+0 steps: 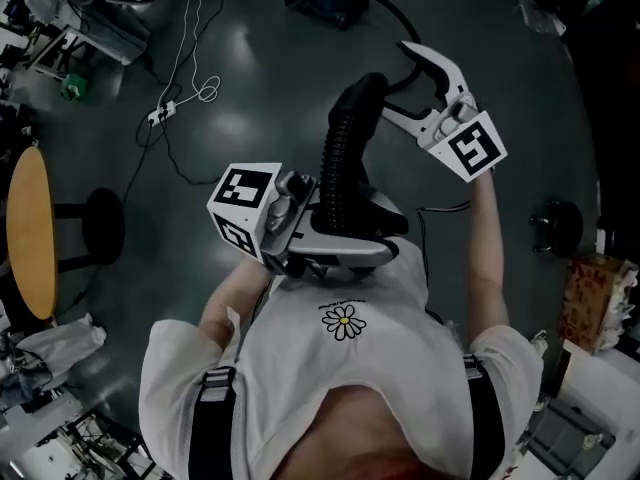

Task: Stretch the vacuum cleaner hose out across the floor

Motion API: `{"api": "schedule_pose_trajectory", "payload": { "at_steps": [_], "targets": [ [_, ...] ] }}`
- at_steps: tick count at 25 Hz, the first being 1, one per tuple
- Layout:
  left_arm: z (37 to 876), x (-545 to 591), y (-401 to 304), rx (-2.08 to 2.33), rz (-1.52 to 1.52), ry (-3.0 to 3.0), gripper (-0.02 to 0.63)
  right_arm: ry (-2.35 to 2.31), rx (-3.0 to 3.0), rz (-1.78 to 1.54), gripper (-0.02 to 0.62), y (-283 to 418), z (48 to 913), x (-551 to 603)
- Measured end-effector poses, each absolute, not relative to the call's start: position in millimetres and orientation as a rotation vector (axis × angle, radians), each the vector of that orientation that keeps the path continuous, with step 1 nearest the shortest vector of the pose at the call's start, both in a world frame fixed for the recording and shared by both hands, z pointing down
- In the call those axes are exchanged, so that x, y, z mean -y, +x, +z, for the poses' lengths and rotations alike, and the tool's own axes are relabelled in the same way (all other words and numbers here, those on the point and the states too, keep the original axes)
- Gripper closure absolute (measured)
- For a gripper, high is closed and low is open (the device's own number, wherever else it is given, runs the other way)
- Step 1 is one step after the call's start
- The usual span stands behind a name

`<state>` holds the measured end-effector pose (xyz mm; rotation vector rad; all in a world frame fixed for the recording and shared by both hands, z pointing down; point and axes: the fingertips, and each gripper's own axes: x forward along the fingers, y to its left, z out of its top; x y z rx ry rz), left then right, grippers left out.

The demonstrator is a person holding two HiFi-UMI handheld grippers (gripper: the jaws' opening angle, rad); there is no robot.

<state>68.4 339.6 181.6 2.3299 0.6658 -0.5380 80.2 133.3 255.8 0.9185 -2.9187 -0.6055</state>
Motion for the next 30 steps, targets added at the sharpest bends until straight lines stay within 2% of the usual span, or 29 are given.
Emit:
{"api": "schedule_pose_trajectory", "payload": {
  "at_steps": [3,5,11,16,20,24,30],
  "targets": [
    [179,-370,21,-0.537,-0.681,2.276,0.506,1.028,2.98,-0.166,0.224,109,298,-178],
    [174,-400,-10,-0.473,-0.722,2.298,0.506,1.048,2.966,-0.04,0.224,103,316,-225],
    [168,-497,-57,-0.343,-0.766,2.414,0.506,0.671,2.759,-0.078,0.224,14,384,-366],
    [132,-582,-86,-0.413,-0.891,2.513,0.506,0.44,2.87,-0.028,0.224,-65,386,-439],
    [117,-650,-86,-0.438,-0.854,2.653,0.506,0.343,3.036,0.113,0.224,-115,378,-484],
    [119,-708,-85,-0.455,-0.841,2.623,0.506,0.241,3.072,0.069,0.224,-154,383,-541],
    [128,-788,-68,-0.442,-0.779,2.602,0.506,0.183,3.109,0.219,0.224,-208,401,-613]
  ]
}}
